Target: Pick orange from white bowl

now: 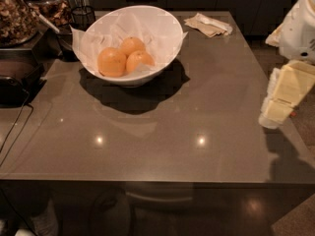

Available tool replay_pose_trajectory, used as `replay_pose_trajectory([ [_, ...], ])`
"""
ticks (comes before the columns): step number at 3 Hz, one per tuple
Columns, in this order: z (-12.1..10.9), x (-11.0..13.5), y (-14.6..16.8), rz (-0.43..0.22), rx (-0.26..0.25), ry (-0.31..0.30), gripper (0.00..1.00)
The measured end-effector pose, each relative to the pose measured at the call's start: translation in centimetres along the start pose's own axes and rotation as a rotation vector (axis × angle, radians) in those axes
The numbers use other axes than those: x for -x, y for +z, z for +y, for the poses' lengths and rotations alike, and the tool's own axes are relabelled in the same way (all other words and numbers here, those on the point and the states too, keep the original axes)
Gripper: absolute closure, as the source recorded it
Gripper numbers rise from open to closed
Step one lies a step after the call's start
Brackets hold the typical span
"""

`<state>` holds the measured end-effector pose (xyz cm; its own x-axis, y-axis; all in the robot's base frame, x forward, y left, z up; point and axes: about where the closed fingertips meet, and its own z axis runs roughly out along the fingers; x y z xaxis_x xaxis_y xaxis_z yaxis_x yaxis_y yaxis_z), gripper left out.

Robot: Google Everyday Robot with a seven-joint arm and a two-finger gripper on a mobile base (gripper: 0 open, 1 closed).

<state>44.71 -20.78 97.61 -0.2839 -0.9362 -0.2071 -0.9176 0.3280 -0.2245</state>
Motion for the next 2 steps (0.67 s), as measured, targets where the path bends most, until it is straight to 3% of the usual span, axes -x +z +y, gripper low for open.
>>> replay_pose_trajectory([
  [1,-1.8,2.7,1.6,0.075,0.037,0.095,0.00],
  [2,-3.4,6.0,3.8,0.092,0.094,0.113,0.00],
])
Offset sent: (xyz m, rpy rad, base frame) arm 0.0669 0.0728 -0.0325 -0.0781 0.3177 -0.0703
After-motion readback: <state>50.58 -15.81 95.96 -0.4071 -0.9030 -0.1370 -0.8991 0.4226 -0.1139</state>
